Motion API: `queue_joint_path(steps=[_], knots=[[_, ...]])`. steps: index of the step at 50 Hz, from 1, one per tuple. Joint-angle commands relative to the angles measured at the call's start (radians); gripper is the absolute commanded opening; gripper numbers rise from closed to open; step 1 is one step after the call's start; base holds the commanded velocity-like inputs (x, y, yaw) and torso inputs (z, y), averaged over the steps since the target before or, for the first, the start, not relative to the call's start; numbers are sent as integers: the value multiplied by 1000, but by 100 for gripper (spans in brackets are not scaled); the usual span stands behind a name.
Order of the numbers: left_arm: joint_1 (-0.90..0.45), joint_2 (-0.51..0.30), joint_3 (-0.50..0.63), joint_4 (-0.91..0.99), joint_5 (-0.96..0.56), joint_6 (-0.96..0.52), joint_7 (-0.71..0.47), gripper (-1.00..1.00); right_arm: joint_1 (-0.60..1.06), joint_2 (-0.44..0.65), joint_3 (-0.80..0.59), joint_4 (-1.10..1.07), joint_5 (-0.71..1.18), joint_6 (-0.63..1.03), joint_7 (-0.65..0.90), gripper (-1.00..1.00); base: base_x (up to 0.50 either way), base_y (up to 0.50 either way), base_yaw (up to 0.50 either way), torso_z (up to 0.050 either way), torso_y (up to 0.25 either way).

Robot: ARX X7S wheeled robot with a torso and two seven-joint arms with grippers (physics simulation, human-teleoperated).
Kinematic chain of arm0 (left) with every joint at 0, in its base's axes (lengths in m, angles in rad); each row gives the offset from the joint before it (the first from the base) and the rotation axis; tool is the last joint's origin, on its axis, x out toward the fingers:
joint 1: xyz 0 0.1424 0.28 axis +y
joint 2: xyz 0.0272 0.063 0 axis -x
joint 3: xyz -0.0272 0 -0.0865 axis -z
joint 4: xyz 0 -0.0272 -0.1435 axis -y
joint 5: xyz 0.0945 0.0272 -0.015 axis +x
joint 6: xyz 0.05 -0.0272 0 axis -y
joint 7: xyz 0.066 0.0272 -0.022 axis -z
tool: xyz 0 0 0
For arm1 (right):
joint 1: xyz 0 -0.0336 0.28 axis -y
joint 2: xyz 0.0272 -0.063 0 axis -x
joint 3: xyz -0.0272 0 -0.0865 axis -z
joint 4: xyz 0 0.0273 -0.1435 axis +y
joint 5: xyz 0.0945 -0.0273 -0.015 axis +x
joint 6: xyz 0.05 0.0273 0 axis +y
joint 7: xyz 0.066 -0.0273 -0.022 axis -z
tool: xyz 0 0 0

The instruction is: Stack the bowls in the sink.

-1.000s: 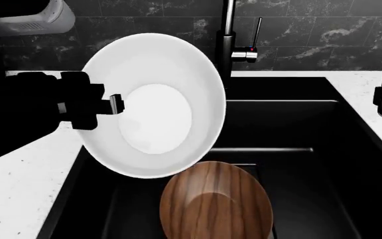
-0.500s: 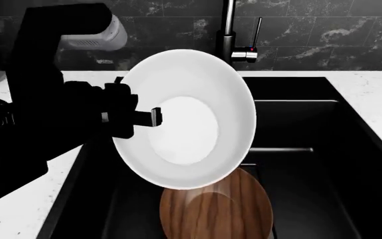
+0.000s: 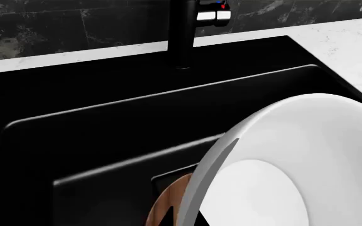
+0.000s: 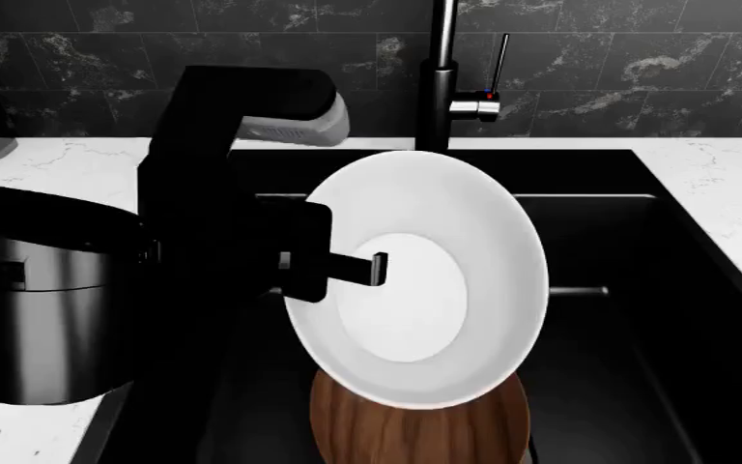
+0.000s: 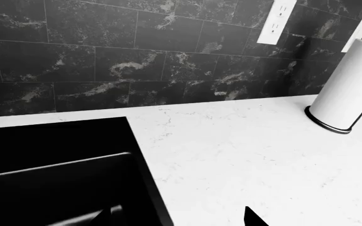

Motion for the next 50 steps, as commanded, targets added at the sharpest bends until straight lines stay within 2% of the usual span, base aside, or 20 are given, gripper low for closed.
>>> queue_joint_path(steps=[1,15,31,50], knots=[[49,46,22,-18,26,27,12,-100,-18,-2,0,-5,-8,-7,-6,100,0,0,0,0,0],[134,36,25,-19,36,96,33,-100,-42,5,0,-15,-24,-20,-19,100,0,0,0,0,0],[209,61,11,-33,61,168,89,-100,-66,6,3,-14,-39,-32,-35,100,0,0,0,0,1],[276,79,36,-44,106,194,110,-100,-87,-1,8,-15,-49,-43,-44,100,0,0,0,0,0]])
